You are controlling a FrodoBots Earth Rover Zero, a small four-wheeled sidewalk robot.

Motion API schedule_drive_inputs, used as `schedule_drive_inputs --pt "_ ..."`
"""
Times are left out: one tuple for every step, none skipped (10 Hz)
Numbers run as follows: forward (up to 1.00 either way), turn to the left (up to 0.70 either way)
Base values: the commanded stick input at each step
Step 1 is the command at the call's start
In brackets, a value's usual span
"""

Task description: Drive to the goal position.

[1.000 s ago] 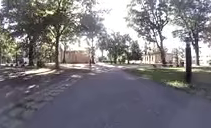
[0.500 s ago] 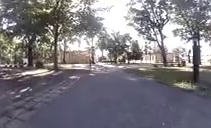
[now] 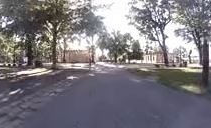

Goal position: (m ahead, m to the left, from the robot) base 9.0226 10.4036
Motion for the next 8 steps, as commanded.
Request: schedule_drive_inputs --pt "0.7 0.0" --pt "0.7 0.0" --pt "0.7 0.0" --pt "0.7 0.0" --pt "0.7 0.0" --pt "0.7 0.0" --pt "0.7 0.0" --pt "0.7 0.0"
